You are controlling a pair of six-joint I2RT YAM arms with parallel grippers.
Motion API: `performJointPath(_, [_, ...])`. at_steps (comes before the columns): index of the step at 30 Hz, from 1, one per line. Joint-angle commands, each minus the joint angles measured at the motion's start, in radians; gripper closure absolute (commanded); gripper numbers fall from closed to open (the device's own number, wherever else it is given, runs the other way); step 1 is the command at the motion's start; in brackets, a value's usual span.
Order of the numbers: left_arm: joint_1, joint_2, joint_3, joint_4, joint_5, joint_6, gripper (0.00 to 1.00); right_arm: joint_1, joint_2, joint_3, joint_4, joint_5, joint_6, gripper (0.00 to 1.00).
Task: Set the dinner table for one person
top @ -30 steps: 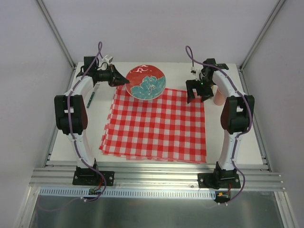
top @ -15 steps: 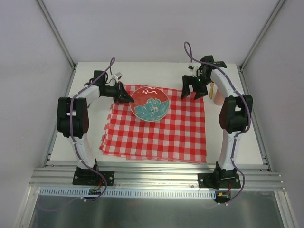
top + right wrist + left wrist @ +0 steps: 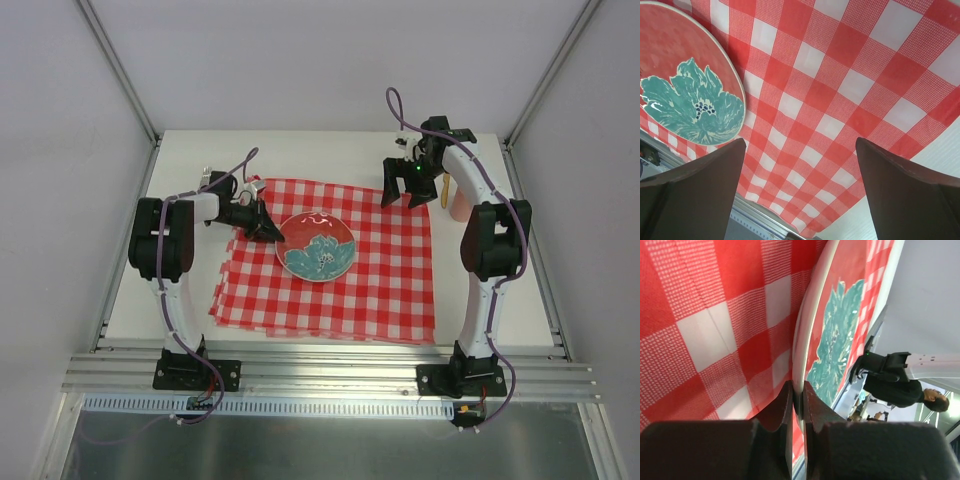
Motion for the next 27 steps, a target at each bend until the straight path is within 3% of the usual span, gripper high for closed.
performJointPath(1, [-0.031,-0.001,0.005,0.019,0.138,0.029,1.0,0.008,-0.027,0.005,0.008,0.018,0.0,0.03])
performJointPath(12, [-0.077,0.014,-0.002,0.017,0.12,0.057,1.0,0.008,-0.023,-0.005,0.012,0.029,-0.015,0.03])
performJointPath(27, [-0.109,-0.151,-0.018,0.01,0.144,0.052,1.0,0.011,0.006,0.012,0.008,0.037,-0.024,0.03])
